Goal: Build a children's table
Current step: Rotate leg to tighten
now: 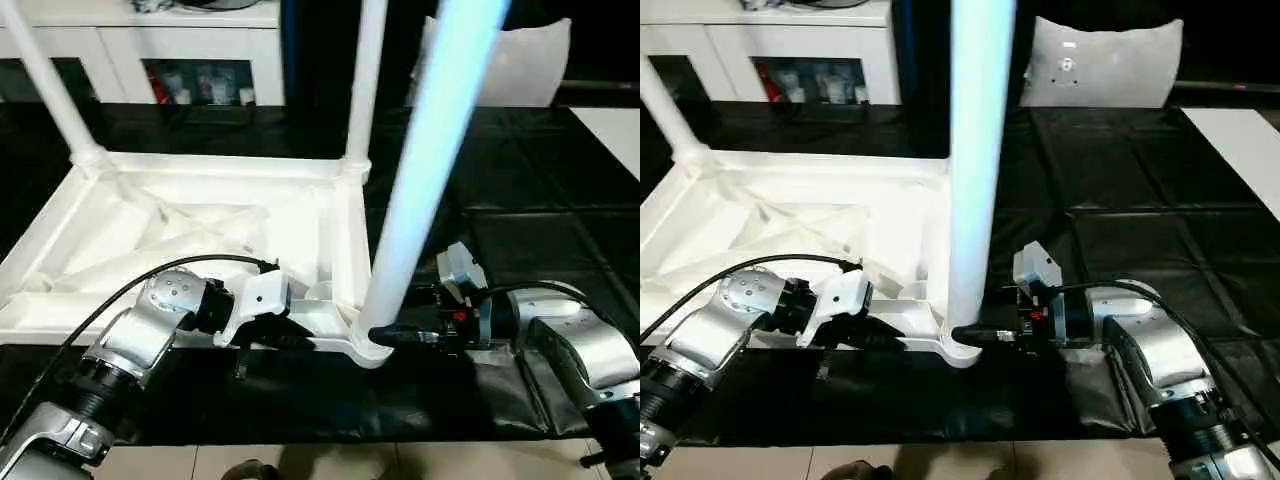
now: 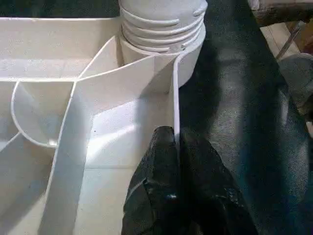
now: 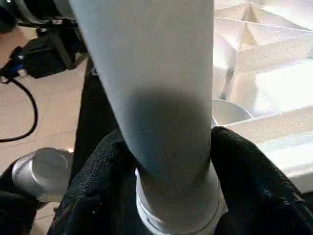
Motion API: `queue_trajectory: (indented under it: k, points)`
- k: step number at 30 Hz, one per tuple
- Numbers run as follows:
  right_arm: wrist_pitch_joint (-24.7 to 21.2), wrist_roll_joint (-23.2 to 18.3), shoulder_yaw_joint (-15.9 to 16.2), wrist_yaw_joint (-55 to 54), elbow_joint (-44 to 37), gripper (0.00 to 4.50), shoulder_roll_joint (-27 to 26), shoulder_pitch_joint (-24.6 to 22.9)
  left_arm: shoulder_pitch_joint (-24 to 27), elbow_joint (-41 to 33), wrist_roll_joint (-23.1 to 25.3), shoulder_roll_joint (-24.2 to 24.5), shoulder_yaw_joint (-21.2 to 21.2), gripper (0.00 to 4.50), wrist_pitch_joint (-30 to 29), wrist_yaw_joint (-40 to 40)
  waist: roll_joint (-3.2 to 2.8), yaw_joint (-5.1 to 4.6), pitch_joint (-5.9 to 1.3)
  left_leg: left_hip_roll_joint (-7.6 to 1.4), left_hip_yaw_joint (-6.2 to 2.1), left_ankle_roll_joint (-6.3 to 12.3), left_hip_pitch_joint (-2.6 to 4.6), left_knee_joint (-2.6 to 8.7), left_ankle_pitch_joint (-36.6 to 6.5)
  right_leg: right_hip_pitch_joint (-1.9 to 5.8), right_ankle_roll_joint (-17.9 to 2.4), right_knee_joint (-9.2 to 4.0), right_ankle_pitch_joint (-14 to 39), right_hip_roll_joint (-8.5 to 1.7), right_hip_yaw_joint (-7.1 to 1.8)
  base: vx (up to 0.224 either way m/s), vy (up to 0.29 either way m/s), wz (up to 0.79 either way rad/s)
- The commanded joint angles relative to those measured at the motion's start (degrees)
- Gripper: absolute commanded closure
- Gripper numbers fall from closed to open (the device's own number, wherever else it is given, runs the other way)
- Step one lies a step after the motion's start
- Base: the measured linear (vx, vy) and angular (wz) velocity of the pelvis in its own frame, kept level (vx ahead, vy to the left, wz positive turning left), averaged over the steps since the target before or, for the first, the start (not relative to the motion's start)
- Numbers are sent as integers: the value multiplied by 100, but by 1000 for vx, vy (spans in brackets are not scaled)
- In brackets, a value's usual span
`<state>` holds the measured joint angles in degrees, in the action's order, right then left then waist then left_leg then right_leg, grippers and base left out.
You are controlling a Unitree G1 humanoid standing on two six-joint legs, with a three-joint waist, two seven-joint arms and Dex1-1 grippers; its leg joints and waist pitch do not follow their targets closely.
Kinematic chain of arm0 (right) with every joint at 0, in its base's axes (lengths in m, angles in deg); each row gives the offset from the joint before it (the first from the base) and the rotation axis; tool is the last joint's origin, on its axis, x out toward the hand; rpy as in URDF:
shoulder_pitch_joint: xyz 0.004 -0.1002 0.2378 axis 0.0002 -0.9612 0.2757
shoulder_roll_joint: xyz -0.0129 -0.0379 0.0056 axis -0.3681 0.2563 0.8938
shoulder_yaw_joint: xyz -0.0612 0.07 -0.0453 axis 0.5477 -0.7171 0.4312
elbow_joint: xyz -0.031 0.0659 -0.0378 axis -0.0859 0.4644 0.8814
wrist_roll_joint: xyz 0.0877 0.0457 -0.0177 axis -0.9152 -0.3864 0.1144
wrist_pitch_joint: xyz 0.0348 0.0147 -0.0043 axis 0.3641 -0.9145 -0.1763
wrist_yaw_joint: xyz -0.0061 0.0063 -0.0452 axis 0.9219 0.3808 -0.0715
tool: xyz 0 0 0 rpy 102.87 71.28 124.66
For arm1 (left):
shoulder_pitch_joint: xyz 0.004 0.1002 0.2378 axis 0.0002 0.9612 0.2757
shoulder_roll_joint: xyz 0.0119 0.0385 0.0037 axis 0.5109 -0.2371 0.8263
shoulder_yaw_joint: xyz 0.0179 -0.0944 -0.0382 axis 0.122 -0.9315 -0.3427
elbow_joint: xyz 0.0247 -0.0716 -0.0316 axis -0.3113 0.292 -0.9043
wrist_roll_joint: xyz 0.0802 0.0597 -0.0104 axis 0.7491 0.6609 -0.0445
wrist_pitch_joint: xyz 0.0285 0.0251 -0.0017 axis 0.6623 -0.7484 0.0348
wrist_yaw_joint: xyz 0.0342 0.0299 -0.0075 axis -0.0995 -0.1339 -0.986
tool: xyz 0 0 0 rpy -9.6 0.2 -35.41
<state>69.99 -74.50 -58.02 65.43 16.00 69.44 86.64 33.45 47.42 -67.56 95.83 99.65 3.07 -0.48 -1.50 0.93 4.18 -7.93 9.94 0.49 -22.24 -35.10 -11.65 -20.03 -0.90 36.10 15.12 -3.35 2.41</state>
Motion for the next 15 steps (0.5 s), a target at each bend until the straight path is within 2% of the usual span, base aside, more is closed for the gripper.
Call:
queue_trajectory:
  k: [1,4,5,10,11,15]
  points:
    - [21,-15,68,109,138,223,-35,112,-95,33,71,-32,105,450,79,187,43,3,-382,-593,-198,865,127,378,-85,160,-1816,-306,-827,-598,-272,0,0,0]
    - [3,-37,87,234,206,246,-95,199,-117,89,98,-50,131,450,114,202,54,8,-379,-592,-197,817,128,386,-159,160,-1837,-306,-749,-592,-268,0,0,0]
    - [-14,-51,94,260,203,248,-102,213,-123,97,101,-50,135,450,116,207,39,10,-382,-592,-198,795,130,385,-182,161,-1846,-309,-738,-596,-270,0,0,0]
    - [-66,-76,207,427,170,253,-82,228,-150,133,106,-52,158,450,129,214,57,28,-387,-589,-192,822,126,377,-100,165,-1837,-297,-854,-593,-271,0,0,0]
    - [-93,-75,237,467,134,253,-76,191,-156,138,104,-49,160,450,121,202,71,31,-384,-592,-192,829,123,380,-110,166,-1828,-302,-813,-596,-269,0,0,0]
    - [-122,-81,242,495,100,253,-80,128,-160,160,124,-54,134,450,77,146,63,66,-377,-598,-190,782,136,389,-183,154,-1810,-313,-643,-593,-273,0,0,0]
